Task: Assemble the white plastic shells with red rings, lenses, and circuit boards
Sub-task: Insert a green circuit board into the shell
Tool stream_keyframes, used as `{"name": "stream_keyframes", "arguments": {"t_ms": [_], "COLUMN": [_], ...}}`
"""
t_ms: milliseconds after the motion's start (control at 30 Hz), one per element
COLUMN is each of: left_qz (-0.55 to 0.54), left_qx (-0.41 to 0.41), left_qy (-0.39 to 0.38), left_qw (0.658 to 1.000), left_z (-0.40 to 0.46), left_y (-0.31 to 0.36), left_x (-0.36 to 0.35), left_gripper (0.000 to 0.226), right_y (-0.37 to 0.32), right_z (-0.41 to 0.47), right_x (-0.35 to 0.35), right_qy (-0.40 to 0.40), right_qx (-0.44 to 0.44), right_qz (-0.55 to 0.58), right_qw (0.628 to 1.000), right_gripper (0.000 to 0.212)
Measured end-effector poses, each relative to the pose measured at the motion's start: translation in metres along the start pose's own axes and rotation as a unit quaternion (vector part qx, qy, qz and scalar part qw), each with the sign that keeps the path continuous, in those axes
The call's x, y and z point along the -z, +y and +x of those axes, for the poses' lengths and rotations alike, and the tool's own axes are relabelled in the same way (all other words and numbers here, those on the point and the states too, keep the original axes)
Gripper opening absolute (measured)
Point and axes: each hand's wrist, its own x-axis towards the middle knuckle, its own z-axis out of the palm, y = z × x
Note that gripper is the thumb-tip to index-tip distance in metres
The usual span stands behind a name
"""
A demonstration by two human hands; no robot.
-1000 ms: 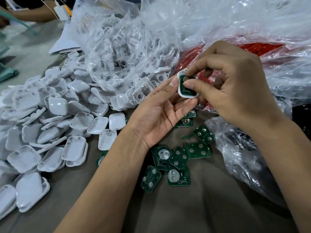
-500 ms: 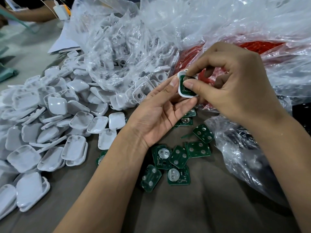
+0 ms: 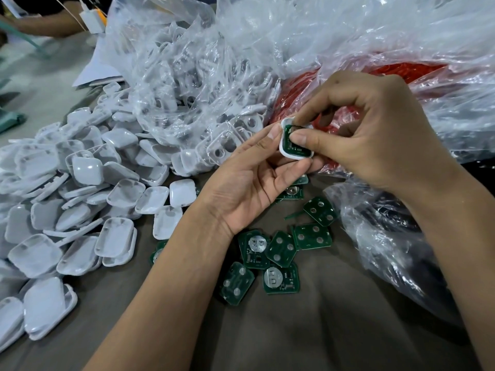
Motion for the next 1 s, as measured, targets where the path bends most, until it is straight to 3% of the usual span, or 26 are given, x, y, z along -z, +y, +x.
{"name": "stream_keyframes", "arguments": {"t_ms": [700, 1000], "left_qz": [-0.027, -0.084], "left_qx": [-0.006, -0.007], "left_qy": [0.019, -0.010], "left_qw": [0.999, 0.996], "left_z": [0.000, 0.000], "left_y": [0.000, 0.003], "left_x": [-0.001, 0.002], "left_gripper": [0.023, 0.035], "right_y": [-0.007, -0.012], "right_z": [0.000, -0.004], "right_x": [-0.005, -0.007], "right_qy": [0.021, 0.065], "right_qx": [0.008, 0.027], "right_qz": [-0.003, 0.025], "right_qw": [1.000, 0.997], "right_gripper": [0.017, 0.015]}}
